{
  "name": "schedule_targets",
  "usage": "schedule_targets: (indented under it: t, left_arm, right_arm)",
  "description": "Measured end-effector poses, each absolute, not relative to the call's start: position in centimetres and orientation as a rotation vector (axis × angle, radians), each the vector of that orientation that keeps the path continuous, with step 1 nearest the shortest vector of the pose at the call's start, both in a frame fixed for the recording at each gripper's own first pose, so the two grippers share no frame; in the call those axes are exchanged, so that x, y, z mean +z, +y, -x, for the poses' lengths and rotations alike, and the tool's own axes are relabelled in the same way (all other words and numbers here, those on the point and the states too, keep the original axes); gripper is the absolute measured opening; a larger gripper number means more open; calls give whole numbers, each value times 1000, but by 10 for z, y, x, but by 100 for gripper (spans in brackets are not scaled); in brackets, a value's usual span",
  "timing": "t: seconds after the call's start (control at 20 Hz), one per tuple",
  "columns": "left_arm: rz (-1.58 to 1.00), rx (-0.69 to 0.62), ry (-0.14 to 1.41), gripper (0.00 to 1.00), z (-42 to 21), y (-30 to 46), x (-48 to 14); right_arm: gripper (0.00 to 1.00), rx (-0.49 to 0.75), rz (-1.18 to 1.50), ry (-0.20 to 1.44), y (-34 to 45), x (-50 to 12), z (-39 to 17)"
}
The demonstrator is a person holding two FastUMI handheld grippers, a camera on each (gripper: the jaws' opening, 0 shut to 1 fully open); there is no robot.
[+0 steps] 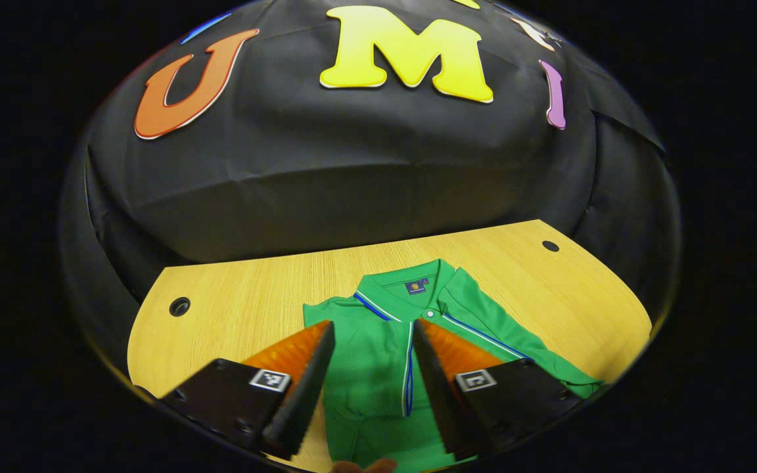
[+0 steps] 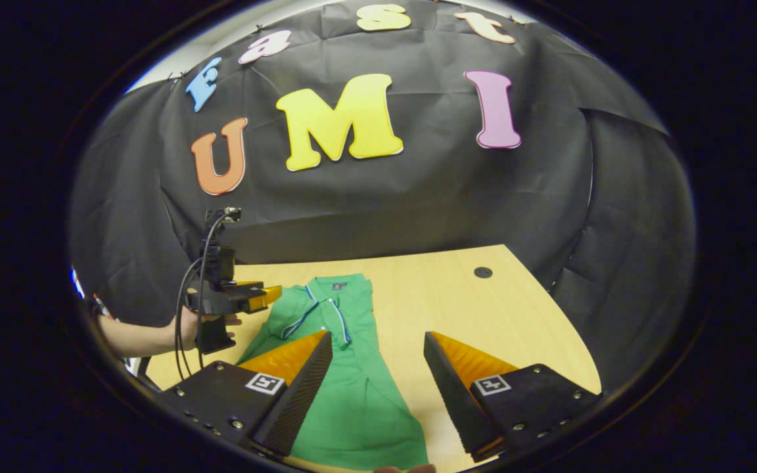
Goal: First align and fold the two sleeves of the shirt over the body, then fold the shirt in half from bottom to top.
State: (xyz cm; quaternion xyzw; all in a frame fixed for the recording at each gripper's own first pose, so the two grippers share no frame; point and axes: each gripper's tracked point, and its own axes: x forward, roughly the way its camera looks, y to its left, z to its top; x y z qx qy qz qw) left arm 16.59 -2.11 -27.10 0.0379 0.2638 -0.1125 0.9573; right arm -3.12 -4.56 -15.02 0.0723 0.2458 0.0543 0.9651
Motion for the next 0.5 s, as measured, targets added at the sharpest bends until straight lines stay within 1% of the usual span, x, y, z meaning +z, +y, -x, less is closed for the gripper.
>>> schedule_targets:
  t: [0.05, 0.25, 0.4, 0.5]
  left_arm:
    - [-82, -217, 526, 92, -159, -16, -264]
    - [-80, -197, 502, 98, -120, 1, -235]
    - [-78, -184, 493, 99, -81, 17, -221]
    - [-69, -197, 515, 98, -45, 24, -220]
  right_arm:
    - [89, 122, -142, 499, -43, -153, 30]
    - [89, 180, -80, 505, -34, -159, 26]
    - [89, 242, -9, 520, -27, -166, 25]
    - [89, 288, 35, 546, -24, -176, 30]
